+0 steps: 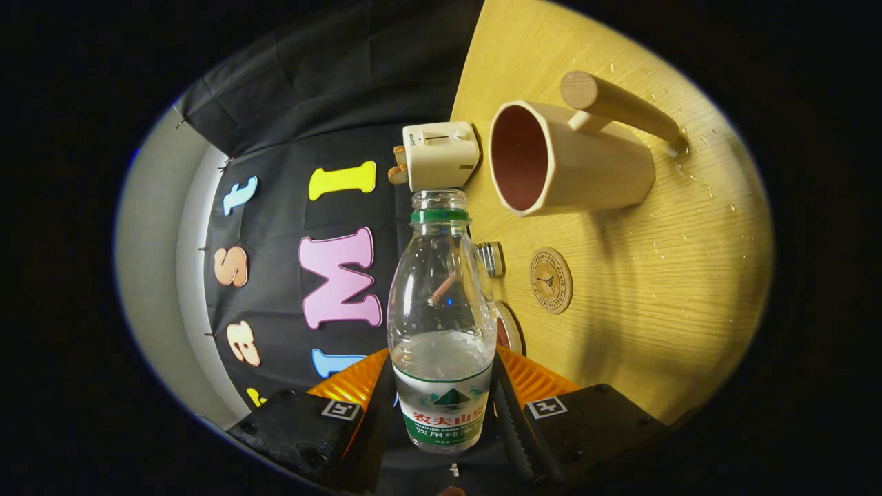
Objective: Take the bottle from table, then pour the juice into the cup, finally place the bottle on the coaster
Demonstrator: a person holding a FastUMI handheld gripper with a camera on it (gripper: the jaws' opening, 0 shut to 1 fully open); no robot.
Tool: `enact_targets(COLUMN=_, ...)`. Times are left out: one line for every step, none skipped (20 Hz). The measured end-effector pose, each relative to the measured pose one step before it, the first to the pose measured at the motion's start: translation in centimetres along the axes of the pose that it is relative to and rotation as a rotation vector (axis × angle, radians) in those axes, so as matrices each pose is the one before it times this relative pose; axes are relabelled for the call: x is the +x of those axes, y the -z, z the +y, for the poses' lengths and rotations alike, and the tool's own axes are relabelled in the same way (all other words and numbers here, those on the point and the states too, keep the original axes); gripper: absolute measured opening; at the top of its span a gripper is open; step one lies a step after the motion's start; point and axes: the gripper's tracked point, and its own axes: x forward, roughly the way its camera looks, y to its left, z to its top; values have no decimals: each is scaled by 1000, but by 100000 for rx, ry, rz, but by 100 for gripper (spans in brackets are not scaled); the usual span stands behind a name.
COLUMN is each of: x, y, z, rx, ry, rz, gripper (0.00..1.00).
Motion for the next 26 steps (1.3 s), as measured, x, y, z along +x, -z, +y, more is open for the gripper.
enact_targets(x=40, y=4, z=-97, rx=1332, ry=151, rz=-658, gripper=72)
enact_targets(x=76, y=-29, z=-185, rx=1315, ry=333, rz=-301, gripper=72)
enact_targets(x=-6, y=38, z=-130, rx=1058, ry=345, rz=33, gripper=72)
enact_targets(x=66, y=58, z=-94, rx=704, ry=268, rz=169, gripper=72)
enact_targets(x=-26, y=87, z=25, rx=630, ry=40, rz=424, gripper=72)
enact_targets(x=13, y=81, z=-74, rx=595, ry=-99, rz=334, gripper=72)
enact_targets(x=10, y=34, z=20, rx=603, ry=-25, rz=222, gripper=72)
enact_targets(x=38, y=1, z=-16, rx=600, ry=376, rz=34, gripper=72)
enact_targets(x=123, y=-38, z=198, rx=761, ry=-345, rz=-179, gripper=72)
enact_targets(x=-4, y=-176, z=136, rx=409, ry=-245, rz=-385, gripper=72)
enact_targets(x=9, y=11, z=4, rx=219, ry=-74, rz=-279, gripper=72)
enact_targets(x=-17, y=-32, z=11, rx=357, ry=-90, rz=34, gripper=72)
enact_targets(x=137, y=143, z=53, rx=272, ry=24, rz=134, gripper=72)
enact_targets(x=56, y=83, z=-71, rx=458, ry=82, rz=109, gripper=72)
enact_targets(x=-92, y=10, z=99, rx=525, ry=-41, rz=9, gripper=72)
enact_targets(x=-24, y=33, z=-35, rx=503, ry=-30, rz=-220, gripper=72)
enact_targets(x=-15, y=-15, z=35, rx=585, ry=51, rz=-280, gripper=72)
enact_targets(x=50, y=-43, z=-23, rx=782, ry=-68, rz=-313, gripper=72)
enact_targets(x=-32, y=9, z=86, rx=478, ry=1, rz=-157, gripper=72)
enact_targets(x=95, y=12, z=-52, rx=324, ry=90, rz=-71, gripper=72)
enact_targets(x=32, y=117, z=-30, rx=240, ry=74, rz=23, gripper=72)
enact_targets(x=37, y=99, z=-5, rx=66, ry=276, rz=173, gripper=72)
enact_targets(x=-260, y=41, z=-77, rx=114, ry=243, rz=4, gripper=72)
enact_targets(x=17, y=26, z=-12, rx=232, ry=6, rz=-44, gripper=72)
enact_targets(x=-26, y=-88, z=202, rx=241, ry=-43, rz=-183, gripper=72)
enact_targets(x=-28, y=-4, z=74, rx=271, ry=-90, rz=-180, gripper=72)
